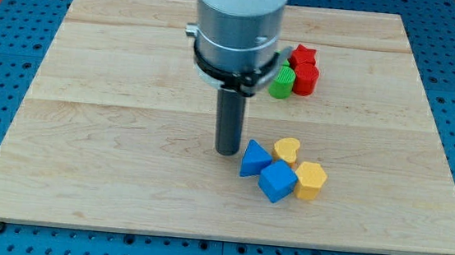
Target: Move yellow hexagon into the green circle and red circle
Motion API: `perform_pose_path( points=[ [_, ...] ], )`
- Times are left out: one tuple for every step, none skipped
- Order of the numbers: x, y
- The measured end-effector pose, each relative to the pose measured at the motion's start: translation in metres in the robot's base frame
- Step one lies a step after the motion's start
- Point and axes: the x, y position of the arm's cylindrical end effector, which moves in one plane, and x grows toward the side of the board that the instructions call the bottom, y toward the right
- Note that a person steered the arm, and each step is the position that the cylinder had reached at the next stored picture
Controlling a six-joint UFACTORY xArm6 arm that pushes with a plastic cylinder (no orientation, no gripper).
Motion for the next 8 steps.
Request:
perform_pose_path(
  points=[
    [-0.035,-0.021],
    [-0.068,-0.002],
    [-0.079,0.057],
    [-0.074,0.121],
    [-0.05,0.162],
    [-0.025,0.179],
    [0.008,0.181],
    [0.04,0.178]
  ],
)
